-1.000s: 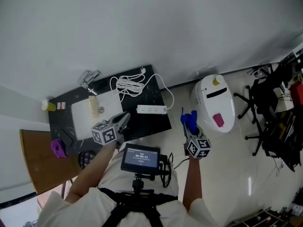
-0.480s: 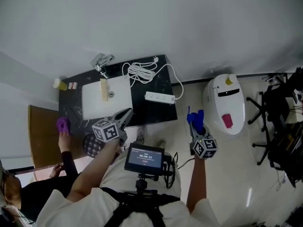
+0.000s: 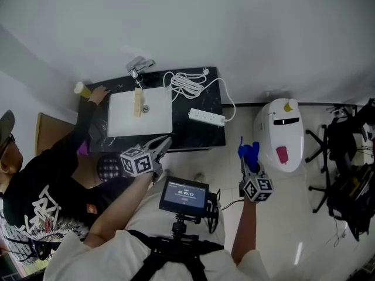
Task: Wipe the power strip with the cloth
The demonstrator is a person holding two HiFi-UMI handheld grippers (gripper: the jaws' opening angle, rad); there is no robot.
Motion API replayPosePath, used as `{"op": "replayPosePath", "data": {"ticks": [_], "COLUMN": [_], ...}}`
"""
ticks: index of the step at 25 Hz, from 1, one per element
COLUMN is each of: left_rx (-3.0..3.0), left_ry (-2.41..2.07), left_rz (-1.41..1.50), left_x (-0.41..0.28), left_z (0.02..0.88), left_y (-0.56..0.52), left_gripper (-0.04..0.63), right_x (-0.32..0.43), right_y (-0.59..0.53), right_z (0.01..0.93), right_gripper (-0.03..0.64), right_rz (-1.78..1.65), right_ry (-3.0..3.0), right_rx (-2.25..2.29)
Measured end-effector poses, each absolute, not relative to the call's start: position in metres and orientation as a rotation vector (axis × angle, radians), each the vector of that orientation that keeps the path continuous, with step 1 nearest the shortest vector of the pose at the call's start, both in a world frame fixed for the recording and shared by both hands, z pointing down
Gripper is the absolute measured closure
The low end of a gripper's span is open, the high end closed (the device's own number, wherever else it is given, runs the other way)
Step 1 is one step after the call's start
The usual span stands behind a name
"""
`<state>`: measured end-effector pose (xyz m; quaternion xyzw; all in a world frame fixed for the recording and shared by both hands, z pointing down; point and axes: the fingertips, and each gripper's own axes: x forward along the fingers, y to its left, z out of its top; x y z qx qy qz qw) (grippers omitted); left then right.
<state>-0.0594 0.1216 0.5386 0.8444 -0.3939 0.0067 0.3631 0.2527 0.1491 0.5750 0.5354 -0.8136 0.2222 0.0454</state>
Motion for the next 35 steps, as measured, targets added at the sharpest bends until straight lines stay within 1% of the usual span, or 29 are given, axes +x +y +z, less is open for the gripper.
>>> {"op": "replayPosePath", "data": {"ticks": [13, 21, 28, 35], "left_rx": [2.242, 2.244, 2.263, 2.277], "left_ry": [-0.84, -0.762, -0.717, -0.686], "left_rz": [0.038, 0.082, 0.105, 0.121], "left_x": [-0.093, -0.091, -0.073, -0.06], "left_z": [0.53, 0.545, 0.549, 0.551], "left_y": [0.136, 0.14, 0.134, 0.13], "left_gripper": [0.591, 0.591, 0.591, 0.591], "right_x": [0.177, 0.146, 0.137, 0.146], "right_y": [0.2, 0.217, 0.228, 0.23], "right_z": [0.539, 0.529, 0.528, 0.532], "right_gripper": [0.529, 0.529, 0.528, 0.526], "right_rz": [0.727, 0.702, 0.669, 0.642], "right_ry": [-2.509, -2.592, -2.636, -2.593], "right_rx": [1.782, 1.802, 1.79, 1.82]}}
